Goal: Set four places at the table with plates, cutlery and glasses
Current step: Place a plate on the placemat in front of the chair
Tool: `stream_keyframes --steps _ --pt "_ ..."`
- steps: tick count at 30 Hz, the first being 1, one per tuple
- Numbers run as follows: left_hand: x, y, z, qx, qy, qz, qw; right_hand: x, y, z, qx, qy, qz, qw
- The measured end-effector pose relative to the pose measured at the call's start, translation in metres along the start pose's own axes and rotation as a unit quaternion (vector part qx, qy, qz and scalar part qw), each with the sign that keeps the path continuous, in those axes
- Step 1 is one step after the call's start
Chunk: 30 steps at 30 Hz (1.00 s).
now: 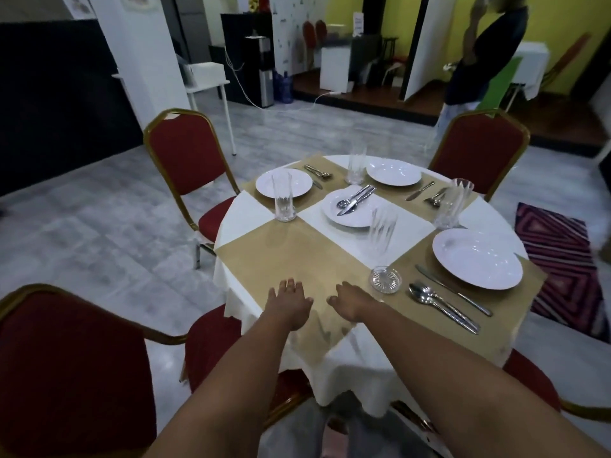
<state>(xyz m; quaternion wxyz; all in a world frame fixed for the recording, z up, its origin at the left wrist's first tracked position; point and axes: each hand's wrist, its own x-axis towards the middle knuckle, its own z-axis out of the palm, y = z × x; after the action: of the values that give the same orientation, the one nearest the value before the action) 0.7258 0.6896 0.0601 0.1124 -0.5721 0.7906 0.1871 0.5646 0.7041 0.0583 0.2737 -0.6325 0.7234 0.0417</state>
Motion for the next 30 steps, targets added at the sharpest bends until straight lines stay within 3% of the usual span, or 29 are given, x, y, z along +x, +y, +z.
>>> stream_keyframes --steps 8,13,19,30 --pt "0.114 0.006 -0.061 -0.009 0.013 -0.023 1.000 0.099 0.003 -0.086 0.056 0.006 0.003 0.998" --pt "0.178 0.022 -0.097 -0.018 0.027 -0.011 0.999 0.163 -0.004 -0.166 0.167 0.044 0.017 0.985" --pt "0.242 0.023 -0.126 -0.018 0.059 -0.013 0.998 0.226 0.022 -0.238 0.182 0.078 0.036 0.979" --pt "0.329 0.040 -0.127 -0.033 0.011 -0.018 0.999 0.287 0.129 -0.234 0.239 0.052 0.135 0.960"
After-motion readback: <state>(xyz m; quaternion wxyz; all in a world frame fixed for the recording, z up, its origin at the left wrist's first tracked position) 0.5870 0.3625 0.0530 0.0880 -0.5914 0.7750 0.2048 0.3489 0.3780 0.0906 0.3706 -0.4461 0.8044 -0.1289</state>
